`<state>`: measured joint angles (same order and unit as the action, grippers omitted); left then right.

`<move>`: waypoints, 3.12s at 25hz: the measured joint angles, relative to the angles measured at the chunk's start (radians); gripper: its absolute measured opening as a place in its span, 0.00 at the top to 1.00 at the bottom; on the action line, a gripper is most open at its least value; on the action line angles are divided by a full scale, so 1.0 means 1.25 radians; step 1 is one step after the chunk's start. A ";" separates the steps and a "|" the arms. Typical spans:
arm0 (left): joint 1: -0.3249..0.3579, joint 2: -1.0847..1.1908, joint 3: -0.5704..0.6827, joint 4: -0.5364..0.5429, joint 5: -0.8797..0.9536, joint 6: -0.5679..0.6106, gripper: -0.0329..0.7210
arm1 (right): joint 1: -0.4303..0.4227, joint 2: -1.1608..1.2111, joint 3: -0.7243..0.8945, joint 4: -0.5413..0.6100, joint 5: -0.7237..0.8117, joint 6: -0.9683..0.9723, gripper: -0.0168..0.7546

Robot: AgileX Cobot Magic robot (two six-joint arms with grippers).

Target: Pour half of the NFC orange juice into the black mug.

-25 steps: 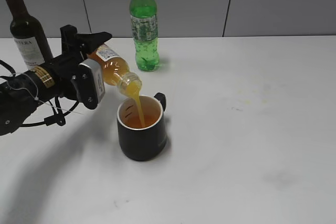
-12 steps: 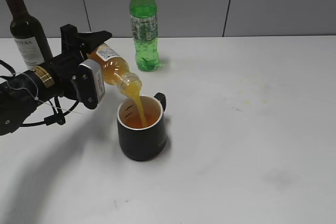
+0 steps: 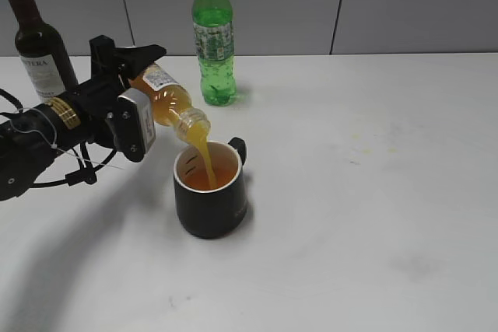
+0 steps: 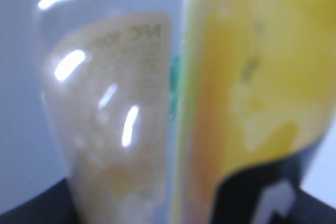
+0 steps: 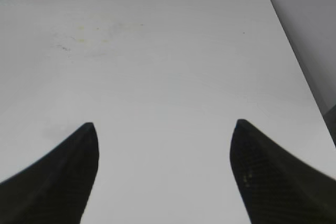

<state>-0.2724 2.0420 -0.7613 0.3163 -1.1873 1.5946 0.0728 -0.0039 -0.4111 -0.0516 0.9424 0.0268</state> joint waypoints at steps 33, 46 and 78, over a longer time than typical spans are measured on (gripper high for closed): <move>0.000 0.000 0.000 -0.001 -0.006 -0.029 0.33 | 0.000 0.000 0.000 0.000 0.000 0.000 0.21; 0.000 0.000 0.000 -0.002 -0.006 -0.562 0.33 | 0.000 0.000 0.000 0.000 0.000 0.000 0.21; 0.008 0.136 -0.112 -0.171 0.077 -1.235 0.33 | 0.000 0.000 0.000 0.000 0.000 0.000 0.21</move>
<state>-0.2626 2.2119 -0.9014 0.1023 -1.0911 0.0504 0.0728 -0.0039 -0.4111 -0.0516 0.9424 0.0268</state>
